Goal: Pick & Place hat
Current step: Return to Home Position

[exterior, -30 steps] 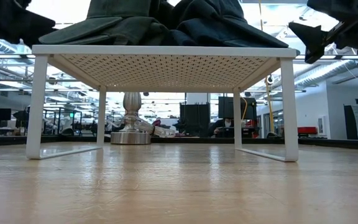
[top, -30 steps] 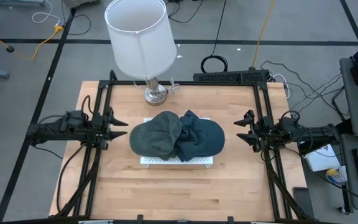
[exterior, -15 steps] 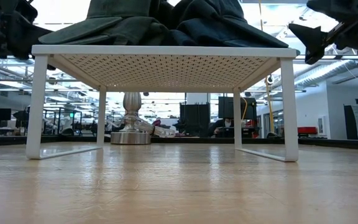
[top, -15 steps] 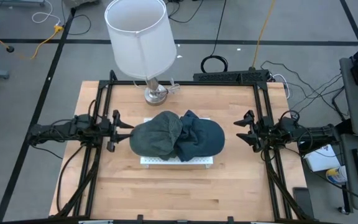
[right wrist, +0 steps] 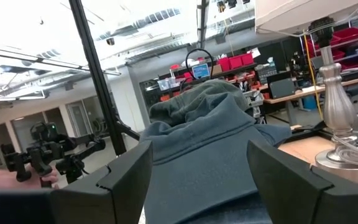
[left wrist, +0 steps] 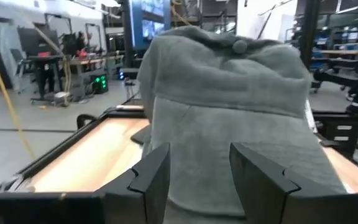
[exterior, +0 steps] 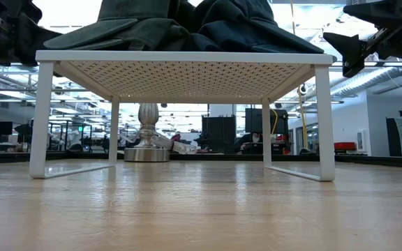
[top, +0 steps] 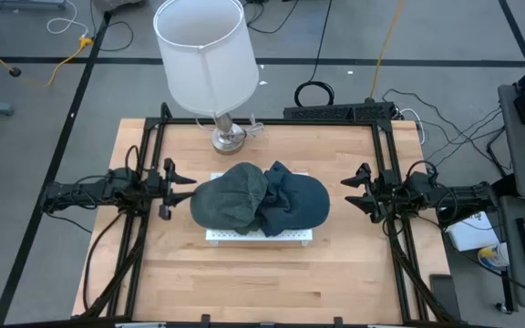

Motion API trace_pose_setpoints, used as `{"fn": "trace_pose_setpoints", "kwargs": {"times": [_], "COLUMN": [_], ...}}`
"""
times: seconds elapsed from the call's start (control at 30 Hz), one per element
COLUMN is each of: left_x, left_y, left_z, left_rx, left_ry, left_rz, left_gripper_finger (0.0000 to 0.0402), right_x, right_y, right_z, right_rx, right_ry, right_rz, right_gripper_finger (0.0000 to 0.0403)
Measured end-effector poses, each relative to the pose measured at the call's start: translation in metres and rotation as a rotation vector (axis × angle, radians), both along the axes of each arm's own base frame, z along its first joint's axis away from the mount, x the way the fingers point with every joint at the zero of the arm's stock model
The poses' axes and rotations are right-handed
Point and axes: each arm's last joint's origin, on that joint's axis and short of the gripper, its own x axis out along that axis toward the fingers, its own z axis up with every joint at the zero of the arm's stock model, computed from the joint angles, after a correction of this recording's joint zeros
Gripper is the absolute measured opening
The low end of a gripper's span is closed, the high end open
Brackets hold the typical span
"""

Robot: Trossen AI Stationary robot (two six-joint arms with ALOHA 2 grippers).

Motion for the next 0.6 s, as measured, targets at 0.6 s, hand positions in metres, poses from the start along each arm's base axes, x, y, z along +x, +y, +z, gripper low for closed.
{"fn": "trace_pose_setpoints", "kwargs": {"times": [0.6], "left_x": [-0.001], "left_y": [0.001], "left_z": [0.012], "left_rx": [-0.082], "left_ry": [-0.125], "left_rz": [0.021], "left_gripper_finger": [0.0179], "right_x": [0.000], "right_y": [0.000], "right_z": [-0.001], "right_rx": [0.032], "right_ry": [0.017], "right_rz": [0.009], "right_gripper_finger": [0.0254]}}
